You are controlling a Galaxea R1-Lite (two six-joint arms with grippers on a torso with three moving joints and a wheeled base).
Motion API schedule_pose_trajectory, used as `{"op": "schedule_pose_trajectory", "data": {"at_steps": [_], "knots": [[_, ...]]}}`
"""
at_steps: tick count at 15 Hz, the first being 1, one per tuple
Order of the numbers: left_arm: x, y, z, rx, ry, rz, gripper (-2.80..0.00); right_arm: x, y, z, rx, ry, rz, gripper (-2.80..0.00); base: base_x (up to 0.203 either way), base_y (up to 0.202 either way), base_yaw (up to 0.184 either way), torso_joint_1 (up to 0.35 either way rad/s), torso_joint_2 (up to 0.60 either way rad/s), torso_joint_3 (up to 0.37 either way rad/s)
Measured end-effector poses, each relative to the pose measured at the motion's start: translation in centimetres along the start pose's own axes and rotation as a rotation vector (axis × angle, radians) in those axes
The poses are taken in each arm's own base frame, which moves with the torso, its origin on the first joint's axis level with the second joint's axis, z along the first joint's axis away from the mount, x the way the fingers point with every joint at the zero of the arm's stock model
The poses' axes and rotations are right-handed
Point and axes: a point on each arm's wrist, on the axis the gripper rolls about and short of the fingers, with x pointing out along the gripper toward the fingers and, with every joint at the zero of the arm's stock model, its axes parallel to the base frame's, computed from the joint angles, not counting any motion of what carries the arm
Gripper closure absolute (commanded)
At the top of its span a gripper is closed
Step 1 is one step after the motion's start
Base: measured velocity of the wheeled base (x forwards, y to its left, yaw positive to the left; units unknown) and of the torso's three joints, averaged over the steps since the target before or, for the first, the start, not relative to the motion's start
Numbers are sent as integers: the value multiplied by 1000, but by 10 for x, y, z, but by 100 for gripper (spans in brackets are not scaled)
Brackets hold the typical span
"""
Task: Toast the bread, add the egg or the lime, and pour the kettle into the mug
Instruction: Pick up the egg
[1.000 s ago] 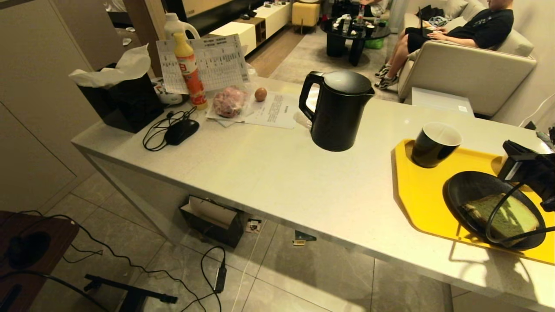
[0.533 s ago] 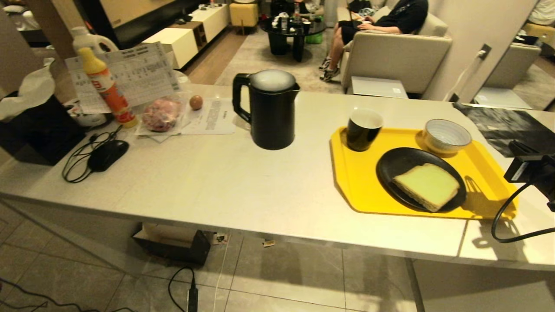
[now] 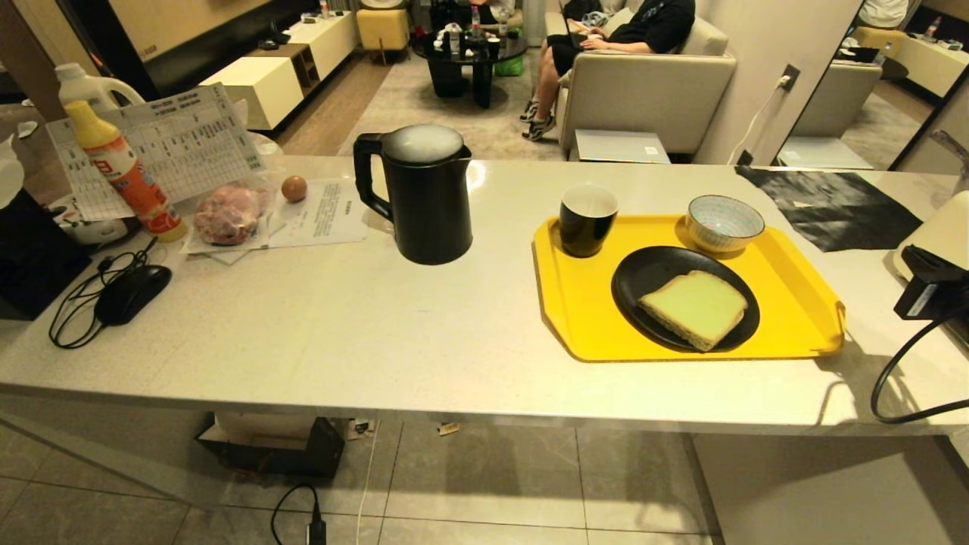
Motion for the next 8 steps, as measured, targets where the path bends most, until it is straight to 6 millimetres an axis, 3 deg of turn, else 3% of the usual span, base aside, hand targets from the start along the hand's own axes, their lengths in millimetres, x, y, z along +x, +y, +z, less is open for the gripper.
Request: {"op": "schedule_pose_trajectory", "data": {"at_steps": [8], "knots": [[0, 0, 0, 0, 1, -1, 0, -2, -3, 3, 14, -6, -5, 0, 0, 0, 0, 0, 0, 0]]}}
